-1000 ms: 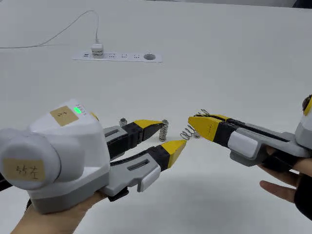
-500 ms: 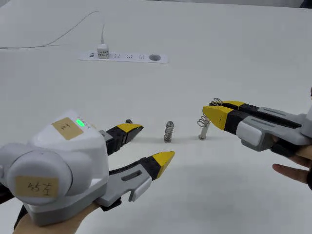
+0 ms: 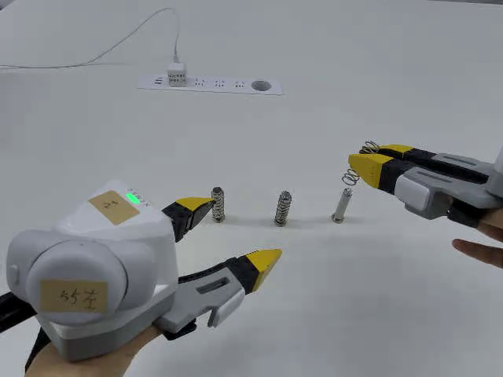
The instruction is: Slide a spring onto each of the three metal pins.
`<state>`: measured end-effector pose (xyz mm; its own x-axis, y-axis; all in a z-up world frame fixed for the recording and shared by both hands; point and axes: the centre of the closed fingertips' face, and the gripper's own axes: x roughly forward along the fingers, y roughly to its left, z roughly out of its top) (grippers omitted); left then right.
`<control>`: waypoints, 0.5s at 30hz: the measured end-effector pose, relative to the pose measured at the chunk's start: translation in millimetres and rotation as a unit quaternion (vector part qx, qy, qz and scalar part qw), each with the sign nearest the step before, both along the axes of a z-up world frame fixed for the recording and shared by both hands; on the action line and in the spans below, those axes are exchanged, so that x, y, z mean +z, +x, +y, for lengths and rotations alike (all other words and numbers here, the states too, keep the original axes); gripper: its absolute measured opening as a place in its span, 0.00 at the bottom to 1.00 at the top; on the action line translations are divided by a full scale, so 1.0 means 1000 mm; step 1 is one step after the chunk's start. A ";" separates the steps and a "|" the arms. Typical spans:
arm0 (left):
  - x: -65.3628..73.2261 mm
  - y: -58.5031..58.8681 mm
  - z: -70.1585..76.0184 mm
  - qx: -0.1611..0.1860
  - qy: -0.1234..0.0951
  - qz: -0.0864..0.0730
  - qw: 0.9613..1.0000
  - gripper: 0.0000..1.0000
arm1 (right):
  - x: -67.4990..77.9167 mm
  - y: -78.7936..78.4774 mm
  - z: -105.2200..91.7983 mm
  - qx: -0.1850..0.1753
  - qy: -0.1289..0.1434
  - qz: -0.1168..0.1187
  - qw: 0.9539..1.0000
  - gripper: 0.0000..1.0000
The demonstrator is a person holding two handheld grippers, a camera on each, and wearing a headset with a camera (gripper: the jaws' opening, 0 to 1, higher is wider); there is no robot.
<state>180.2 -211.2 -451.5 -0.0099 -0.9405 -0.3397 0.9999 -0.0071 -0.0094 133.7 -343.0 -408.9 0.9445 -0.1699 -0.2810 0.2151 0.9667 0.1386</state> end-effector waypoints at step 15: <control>-0.019 0.010 0.003 0.027 0.022 0.014 0.999 0.75 | -0.031 0.003 -0.023 -0.025 -0.025 0.040 0.999 0.12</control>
<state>189.9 -207.8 -470.1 0.0301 -0.9243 -0.3805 0.9982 0.0473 -0.0358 137.2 -366.3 -439.5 0.9095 -0.2319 -0.3451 0.2714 0.9599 0.0705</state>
